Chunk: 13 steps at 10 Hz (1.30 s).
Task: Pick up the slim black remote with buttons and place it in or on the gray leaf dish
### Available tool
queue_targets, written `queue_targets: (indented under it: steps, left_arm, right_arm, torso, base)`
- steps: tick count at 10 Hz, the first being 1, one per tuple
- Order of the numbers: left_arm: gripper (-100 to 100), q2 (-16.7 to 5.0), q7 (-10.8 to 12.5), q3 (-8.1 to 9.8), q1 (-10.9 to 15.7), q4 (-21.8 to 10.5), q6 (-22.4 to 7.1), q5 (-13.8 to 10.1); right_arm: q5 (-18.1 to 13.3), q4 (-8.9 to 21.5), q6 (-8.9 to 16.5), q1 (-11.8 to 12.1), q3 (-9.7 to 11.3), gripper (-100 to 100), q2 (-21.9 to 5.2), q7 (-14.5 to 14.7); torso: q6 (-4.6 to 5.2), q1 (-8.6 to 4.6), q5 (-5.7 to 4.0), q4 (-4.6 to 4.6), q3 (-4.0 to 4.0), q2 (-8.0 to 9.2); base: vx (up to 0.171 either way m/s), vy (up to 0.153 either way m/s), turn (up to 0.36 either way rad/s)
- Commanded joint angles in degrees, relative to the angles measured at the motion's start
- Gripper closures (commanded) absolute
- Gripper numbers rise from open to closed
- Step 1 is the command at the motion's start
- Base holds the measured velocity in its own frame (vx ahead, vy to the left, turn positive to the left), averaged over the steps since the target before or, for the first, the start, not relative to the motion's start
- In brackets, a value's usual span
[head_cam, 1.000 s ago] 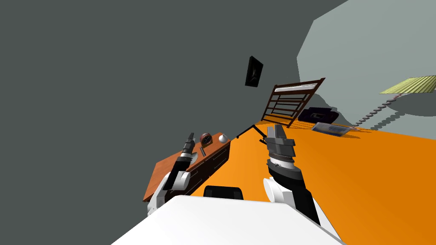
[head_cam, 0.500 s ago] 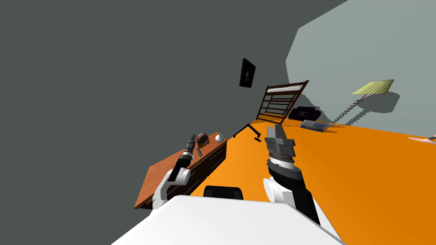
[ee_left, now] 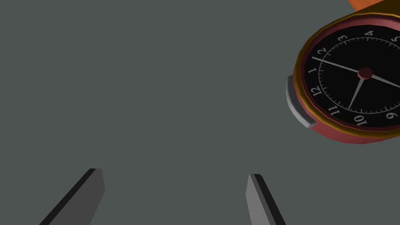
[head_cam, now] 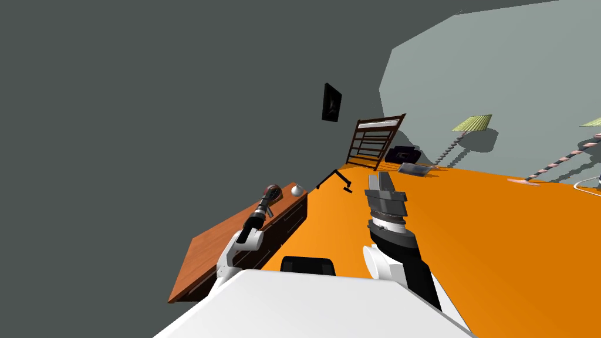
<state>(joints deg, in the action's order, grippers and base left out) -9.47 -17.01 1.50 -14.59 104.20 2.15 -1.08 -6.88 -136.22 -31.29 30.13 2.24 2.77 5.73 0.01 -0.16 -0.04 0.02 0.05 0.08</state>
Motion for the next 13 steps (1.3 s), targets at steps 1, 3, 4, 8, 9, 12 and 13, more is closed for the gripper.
queue_targets:
  steps: [1, 3, 4, 8, 9, 12, 13]
  left_arm:
    - [-100, -0.79, -0.77, 0.64, 0.98, -1.92, -1.5, -0.38]
    - [-100, -1.1, -2.68, 1.5, 2.53, -4.93, -3.74, -0.55]
    - [-100, -1.42, -4.65, 2.42, 4.09, -6.9, -6.04, -0.75]
    - [-100, -2.14, -8.76, 4.45, 7.22, -13.05, -10.79, -1.24]
    - [-100, -2.14, -8.76, 4.45, 7.22, -14.59, -10.79, -1.24]
    - [-100, -3.05, -13.05, 6.74, 10.32, -20.63, -15.22, -1.86]
    - [-100, -3.05, -13.05, 6.74, 10.32, -21.47, -15.73, -1.86]
  right_arm:
    - [0.0, 0.0, 0.0, 0.0, 0.0, 0, 0.0, 0.0]
    - [0.0, 0.0, 0.0, 0.0, 0.0, 0, 0.0, 0.0]
    - [0.0, 0.0, 0.0, 0.01, -0.01, 0, 0.0, 0.0]
    - [0.0, 0.0, 0.0, 0.01, -0.01, 0, 0.0, 0.0]
    - [0.0, 0.0, 0.0, 0.01, 0.0, 0, 0.0, 0.0]
    - [0.0, 0.0, 0.0, 0.01, -0.01, 0, 0.0, 0.0]
    - [0.0, 0.0, 0.0, 0.01, -0.01, 0, -0.01, 0.0]
  torso:
    - [0.0, 0.0, 0.0, 0.0, 0.0, 0.0]
    - [-0.01, 0.05, 0.01, 0.0, -0.01, -0.02]
    - [-0.04, 0.08, 0.01, -0.01, -0.02, -0.03]
    - [-0.05, 0.11, 0.02, -0.02, -0.04, -0.07]
    - [-0.02, 0.12, 0.02, -0.01, -0.05, -0.09]
    - [-0.05, 0.15, 0.02, -0.02, -0.05, -0.08]
    - [-0.03, 0.17, 0.03, -0.02, -0.05, -0.1]
  base:
    - [-0.014, -0.036, -0.066]
    - [-0.007, -0.035, -0.106]
    - [0.001, -0.034, -0.162]
    - [0.004, -0.027, -0.116]
    - [0.008, -0.016, -0.072]
    - [0.012, -0.016, -0.118]
    - [0.013, -0.005, -0.088]
